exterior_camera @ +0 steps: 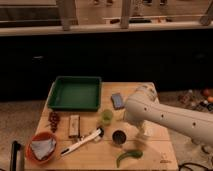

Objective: Stack cups into tray

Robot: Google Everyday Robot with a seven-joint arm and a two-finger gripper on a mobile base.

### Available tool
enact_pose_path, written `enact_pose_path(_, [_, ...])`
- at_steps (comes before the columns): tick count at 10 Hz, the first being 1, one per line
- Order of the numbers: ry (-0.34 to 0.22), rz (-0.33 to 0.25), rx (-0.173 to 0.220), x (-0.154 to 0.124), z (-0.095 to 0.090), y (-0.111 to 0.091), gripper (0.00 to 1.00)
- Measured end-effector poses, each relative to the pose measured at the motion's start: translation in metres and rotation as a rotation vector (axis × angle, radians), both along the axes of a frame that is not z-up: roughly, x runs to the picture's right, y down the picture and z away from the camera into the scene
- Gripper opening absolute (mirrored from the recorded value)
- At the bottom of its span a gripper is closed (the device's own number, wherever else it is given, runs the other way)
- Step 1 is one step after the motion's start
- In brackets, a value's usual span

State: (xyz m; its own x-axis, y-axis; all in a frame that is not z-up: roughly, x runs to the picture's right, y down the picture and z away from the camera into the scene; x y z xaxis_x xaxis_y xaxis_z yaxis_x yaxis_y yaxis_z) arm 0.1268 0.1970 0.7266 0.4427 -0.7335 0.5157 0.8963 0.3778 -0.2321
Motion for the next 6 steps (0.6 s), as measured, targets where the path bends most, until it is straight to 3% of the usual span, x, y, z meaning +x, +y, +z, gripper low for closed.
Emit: enact_pose_path(6, [-0.018, 0.020, -0.077, -0.022, 0.003, 0.027, 0.80])
